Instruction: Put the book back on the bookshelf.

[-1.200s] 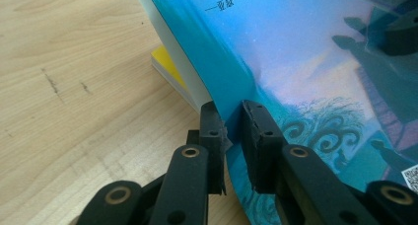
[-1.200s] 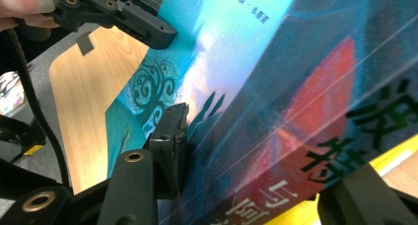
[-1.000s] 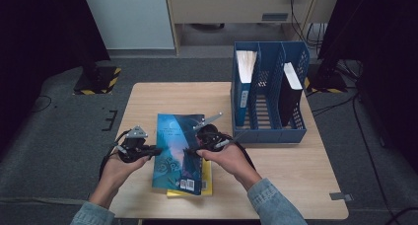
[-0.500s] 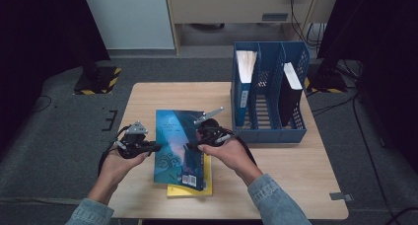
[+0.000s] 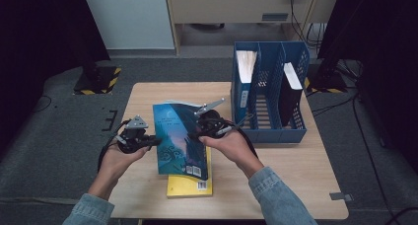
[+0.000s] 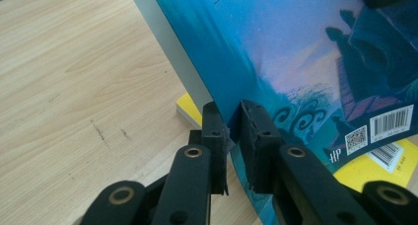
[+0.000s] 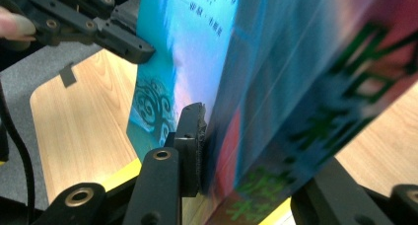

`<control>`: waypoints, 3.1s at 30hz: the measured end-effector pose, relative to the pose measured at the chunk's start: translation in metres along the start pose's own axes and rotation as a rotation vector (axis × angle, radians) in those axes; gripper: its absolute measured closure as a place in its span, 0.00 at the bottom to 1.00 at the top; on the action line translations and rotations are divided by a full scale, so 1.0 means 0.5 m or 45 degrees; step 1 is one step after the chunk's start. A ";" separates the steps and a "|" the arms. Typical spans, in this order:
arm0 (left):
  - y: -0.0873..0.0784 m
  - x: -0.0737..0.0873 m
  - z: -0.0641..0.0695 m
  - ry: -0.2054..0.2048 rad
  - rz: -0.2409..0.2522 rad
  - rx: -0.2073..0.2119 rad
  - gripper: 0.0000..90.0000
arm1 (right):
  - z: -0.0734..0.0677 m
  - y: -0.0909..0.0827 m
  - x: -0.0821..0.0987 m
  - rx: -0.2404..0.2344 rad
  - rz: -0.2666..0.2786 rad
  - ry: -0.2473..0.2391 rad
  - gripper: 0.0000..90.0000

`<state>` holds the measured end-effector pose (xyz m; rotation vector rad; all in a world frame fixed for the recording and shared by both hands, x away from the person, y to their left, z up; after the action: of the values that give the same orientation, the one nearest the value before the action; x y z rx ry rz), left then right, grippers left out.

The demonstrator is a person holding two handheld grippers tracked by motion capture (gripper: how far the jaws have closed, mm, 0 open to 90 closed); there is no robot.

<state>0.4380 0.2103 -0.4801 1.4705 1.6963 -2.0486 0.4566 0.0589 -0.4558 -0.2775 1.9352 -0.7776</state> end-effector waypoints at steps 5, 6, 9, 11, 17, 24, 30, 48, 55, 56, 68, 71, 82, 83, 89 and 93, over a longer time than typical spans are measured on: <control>0.000 -0.001 0.002 0.004 0.002 0.006 0.90 | 0.001 -0.006 -0.007 0.002 0.004 -0.003 0.74; 0.000 -0.002 0.002 0.007 0.003 0.006 0.90 | 0.001 -0.007 -0.008 0.000 0.004 -0.006 0.74; -0.002 -0.005 0.000 0.008 0.005 0.002 0.90 | 0.001 -0.011 -0.013 0.009 -0.007 -0.012 0.75; -0.002 -0.007 -0.001 0.010 0.006 -0.001 0.90 | 0.002 -0.013 -0.019 0.014 -0.006 -0.020 0.76; -0.002 -0.018 -0.008 0.015 0.029 -0.026 0.90 | 0.005 -0.019 -0.031 0.028 0.006 -0.027 0.77; 0.001 -0.028 -0.015 0.048 0.038 -0.049 0.90 | 0.010 -0.022 -0.041 0.063 0.027 -0.030 0.79; 0.008 -0.041 -0.031 0.049 0.035 -0.051 0.90 | 0.019 -0.021 -0.054 0.065 0.055 -0.031 0.79; -0.003 -0.036 -0.015 0.129 0.017 -0.063 0.90 | 0.008 -0.034 -0.044 0.051 0.091 -0.041 0.77; -0.006 -0.035 -0.007 0.135 0.031 -0.067 0.90 | -0.003 -0.059 -0.064 0.047 0.097 -0.073 0.76; -0.006 -0.035 -0.006 0.136 0.032 -0.067 0.90 | -0.005 -0.062 -0.068 0.048 0.097 -0.077 0.76; 0.005 -0.058 -0.020 0.136 0.046 -0.105 0.90 | -0.006 -0.077 -0.096 0.092 0.131 -0.135 0.81; 0.012 -0.056 -0.021 0.141 0.044 -0.111 0.90 | -0.006 -0.072 -0.085 0.101 0.109 -0.137 0.80; 0.005 -0.046 -0.017 0.123 0.046 -0.095 0.90 | -0.028 -0.071 -0.077 0.030 0.097 -0.139 0.76; 0.005 -0.046 -0.017 0.123 0.046 -0.095 0.90 | -0.028 -0.071 -0.077 0.020 0.096 -0.142 0.76; 0.005 -0.044 -0.017 0.121 0.050 -0.090 0.89 | -0.024 -0.065 -0.077 -0.008 0.086 -0.140 0.75; 0.005 -0.045 -0.017 0.123 0.049 -0.091 0.89 | -0.024 -0.063 -0.078 0.003 0.087 -0.135 0.76</control>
<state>0.4561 0.2056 -0.4652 1.5900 1.7422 -1.9066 0.4609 0.0588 -0.4043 -0.2455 1.8341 -0.7065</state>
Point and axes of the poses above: each handheld gripper's, and its own axes: y roughly forward along the jaws, x roughly out of its underside, z roughly to its right, the point moved 10 cm from there along y, roughly forward along the jaws, and after that the axes turned 11 degrees about -x, right-handed, at the moved point
